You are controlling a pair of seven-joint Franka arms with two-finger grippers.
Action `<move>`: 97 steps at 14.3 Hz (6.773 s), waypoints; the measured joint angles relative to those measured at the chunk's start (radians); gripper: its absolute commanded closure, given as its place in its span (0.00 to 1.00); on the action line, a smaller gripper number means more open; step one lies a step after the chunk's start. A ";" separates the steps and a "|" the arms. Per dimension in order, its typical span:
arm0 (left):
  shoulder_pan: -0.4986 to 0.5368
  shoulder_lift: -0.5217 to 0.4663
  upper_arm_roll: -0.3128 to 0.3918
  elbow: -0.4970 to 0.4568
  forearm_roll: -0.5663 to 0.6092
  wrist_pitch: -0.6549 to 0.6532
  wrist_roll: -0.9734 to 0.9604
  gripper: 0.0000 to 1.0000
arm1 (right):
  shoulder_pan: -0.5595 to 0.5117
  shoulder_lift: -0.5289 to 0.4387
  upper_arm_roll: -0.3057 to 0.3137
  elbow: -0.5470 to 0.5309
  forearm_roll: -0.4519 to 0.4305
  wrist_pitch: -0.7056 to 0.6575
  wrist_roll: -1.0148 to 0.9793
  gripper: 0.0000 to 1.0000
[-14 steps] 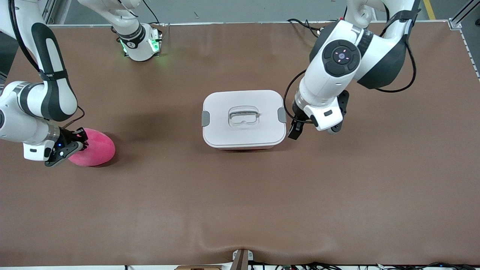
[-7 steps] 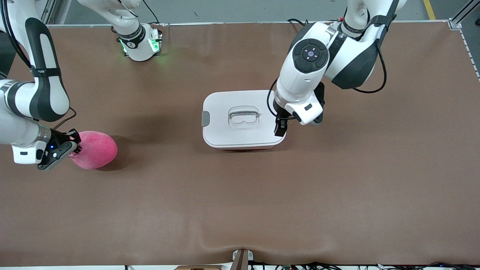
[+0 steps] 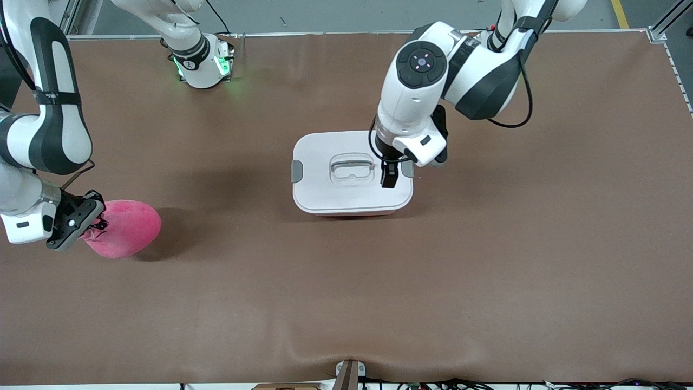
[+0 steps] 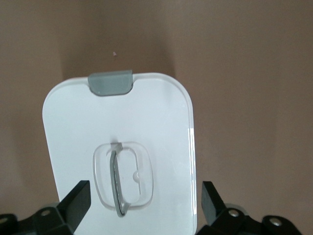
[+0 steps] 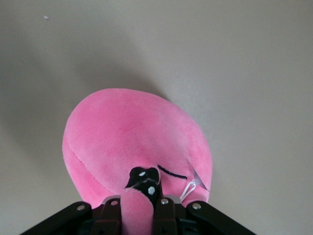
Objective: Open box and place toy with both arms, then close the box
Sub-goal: 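Lower the left gripper onto the lid handle and grasp it, then lift the plush with the right gripper while the left gripper holds the lid, then lift the lid off with the left gripper while the right gripper carries the plush, then lower the plush into the pink box and open the right gripper, then withdraw the right gripper from the box toward its side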
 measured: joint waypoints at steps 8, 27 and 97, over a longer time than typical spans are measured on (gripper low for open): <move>-0.101 0.096 0.000 -0.003 0.069 0.067 -0.202 0.00 | 0.037 -0.001 0.002 0.105 -0.055 -0.064 -0.138 1.00; -0.168 0.130 0.000 -0.113 0.079 0.205 -0.210 0.61 | 0.118 -0.001 0.008 0.173 -0.064 -0.065 -0.654 1.00; 0.434 -0.381 0.005 -0.481 0.085 0.152 0.423 1.00 | 0.997 0.049 -0.011 0.394 -0.395 -0.547 -0.129 0.00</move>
